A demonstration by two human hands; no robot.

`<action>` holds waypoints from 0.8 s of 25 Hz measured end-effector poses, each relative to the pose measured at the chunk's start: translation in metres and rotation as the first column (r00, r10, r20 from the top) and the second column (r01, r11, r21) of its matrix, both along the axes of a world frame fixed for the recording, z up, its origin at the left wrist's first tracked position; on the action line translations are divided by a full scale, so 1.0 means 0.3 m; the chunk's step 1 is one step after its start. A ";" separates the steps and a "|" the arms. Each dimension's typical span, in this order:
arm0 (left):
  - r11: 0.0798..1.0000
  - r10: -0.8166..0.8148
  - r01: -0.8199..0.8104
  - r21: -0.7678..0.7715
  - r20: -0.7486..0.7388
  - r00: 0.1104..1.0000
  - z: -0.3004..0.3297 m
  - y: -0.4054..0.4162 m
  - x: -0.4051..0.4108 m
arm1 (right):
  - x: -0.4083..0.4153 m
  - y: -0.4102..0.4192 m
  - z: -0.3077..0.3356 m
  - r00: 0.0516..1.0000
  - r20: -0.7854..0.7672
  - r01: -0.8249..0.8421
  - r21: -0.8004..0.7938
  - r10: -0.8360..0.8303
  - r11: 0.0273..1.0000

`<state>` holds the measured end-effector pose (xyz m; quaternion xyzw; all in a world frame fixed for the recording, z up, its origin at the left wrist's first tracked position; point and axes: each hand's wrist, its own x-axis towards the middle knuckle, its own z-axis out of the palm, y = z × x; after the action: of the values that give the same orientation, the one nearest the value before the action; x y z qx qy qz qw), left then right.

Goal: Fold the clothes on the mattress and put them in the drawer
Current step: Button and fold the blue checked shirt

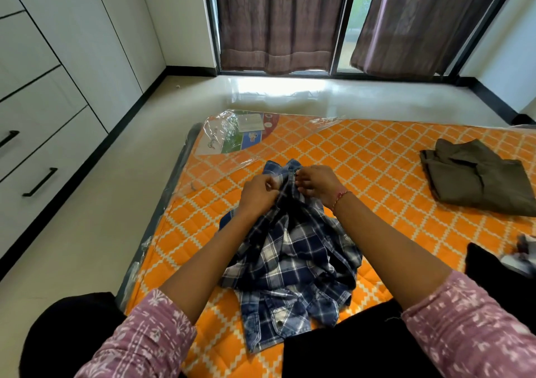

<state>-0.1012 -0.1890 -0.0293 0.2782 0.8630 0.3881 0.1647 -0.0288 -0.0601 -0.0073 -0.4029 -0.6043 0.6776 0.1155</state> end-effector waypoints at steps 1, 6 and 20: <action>0.992 -0.065 0.061 -0.108 -0.029 0.997 -0.028 -0.012 0.007 | 0.016 0.002 -0.026 0.996 0.091 -0.033 0.240 0.011 0.970; 0.958 -0.051 0.064 -0.280 0.053 0.997 -0.133 -0.029 0.032 | 0.189 -0.081 -0.192 0.970 0.243 -0.204 0.855 -0.021 0.478; 0.848 0.041 0.031 -0.530 0.124 0.991 -0.143 0.025 0.050 | 0.152 -0.056 -0.338 0.822 0.555 -0.474 0.791 -0.126 0.386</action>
<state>-0.0863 -0.1816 -0.0722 0.1937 0.9246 0.1527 0.2902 0.0168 -0.0770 -0.1087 -0.3740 -0.9189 0.1056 0.0670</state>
